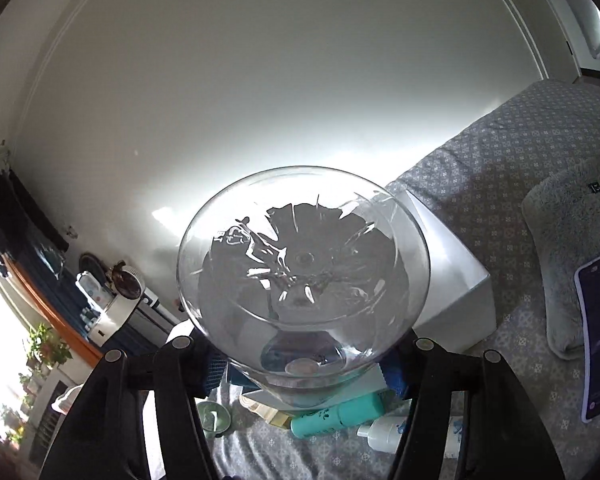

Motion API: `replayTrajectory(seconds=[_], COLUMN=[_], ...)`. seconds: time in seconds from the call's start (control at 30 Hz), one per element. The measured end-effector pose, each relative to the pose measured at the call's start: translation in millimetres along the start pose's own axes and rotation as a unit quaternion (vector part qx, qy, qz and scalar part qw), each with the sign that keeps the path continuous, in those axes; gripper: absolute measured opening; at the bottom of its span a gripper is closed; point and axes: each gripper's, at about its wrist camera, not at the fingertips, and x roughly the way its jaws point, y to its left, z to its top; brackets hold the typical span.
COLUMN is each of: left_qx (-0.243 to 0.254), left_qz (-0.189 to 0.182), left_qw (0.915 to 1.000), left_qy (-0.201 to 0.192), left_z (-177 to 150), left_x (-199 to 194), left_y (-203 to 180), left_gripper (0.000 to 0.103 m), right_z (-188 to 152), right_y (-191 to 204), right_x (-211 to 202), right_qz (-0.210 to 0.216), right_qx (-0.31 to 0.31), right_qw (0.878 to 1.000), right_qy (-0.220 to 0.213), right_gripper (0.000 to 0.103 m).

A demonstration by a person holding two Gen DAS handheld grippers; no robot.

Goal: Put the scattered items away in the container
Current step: 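Carry the purple-label bottle into the box and open the right tool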

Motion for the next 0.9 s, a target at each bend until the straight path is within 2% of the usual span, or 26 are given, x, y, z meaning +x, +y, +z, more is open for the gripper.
replayTrajectory(seconds=[0.1,0.2,0.3,0.33,0.37,0.43,0.47,0.53,0.6,0.63,0.7,0.8,0.9], left_qx=[0.000,0.000,0.000,0.000,0.000,0.000,0.000,0.000,0.000,0.000,0.000,0.000,0.001], left_qz=[0.000,0.000,0.000,0.000,0.000,0.000,0.000,0.000,0.000,0.000,0.000,0.000,0.000], left_qw=[1.0000,1.0000,1.0000,1.0000,1.0000,1.0000,1.0000,1.0000,1.0000,1.0000,1.0000,1.0000,1.0000], left_qy=[0.000,0.000,0.000,0.000,0.000,0.000,0.000,0.000,0.000,0.000,0.000,0.000,0.000], left_z=[0.0,0.0,0.0,-0.1,-0.1,-0.1,-0.1,-0.1,-0.2,-0.2,-0.2,-0.3,-0.3], left_x=[0.1,0.1,0.2,0.2,0.2,0.2,0.2,0.3,0.3,0.3,0.4,0.4,0.5], left_y=[0.0,0.0,0.1,0.1,0.1,0.1,0.1,0.3,0.2,0.2,0.3,0.3,0.4], left_gripper=[0.103,0.103,0.103,0.103,0.103,0.103,0.103,0.103,0.103,0.103,0.103,0.103,0.103], right_z=[18.1,22.7,16.7,12.9,8.3,-2.4,-8.5,-22.1,-35.7,-40.4,-50.6,-68.5,-88.0], right_y=[8.2,15.5,22.1,24.6,27.9,39.3,47.3,63.8,75.7,78.3,65.8,43.8,20.6], right_x=[19.0,47.1,84.4,99.2,112.2,128.7,130.5,125.1,110.8,101.4,87.2,58.0,35.9], right_qz=[-0.026,-0.075,-0.139,-0.164,-0.171,-0.152,-0.141,-0.123,-0.119,-0.117,-0.108,-0.094,-0.101], right_qx=[-0.029,-0.073,-0.124,-0.140,-0.151,-0.177,-0.194,-0.238,-0.278,-0.289,-0.295,-0.300,-0.323], right_qw=[0.999,0.994,0.982,0.976,0.971,0.966,0.963,0.956,0.947,0.944,0.944,0.941,0.928], right_qy=[-0.015,-0.012,0.022,0.044,0.069,0.115,0.123,0.124,0.111,0.104,0.100,0.122,0.153], right_gripper=[0.061,0.061,0.061,0.061,0.061,0.065,0.067,0.077,0.097,0.103,0.103,0.103,0.103])
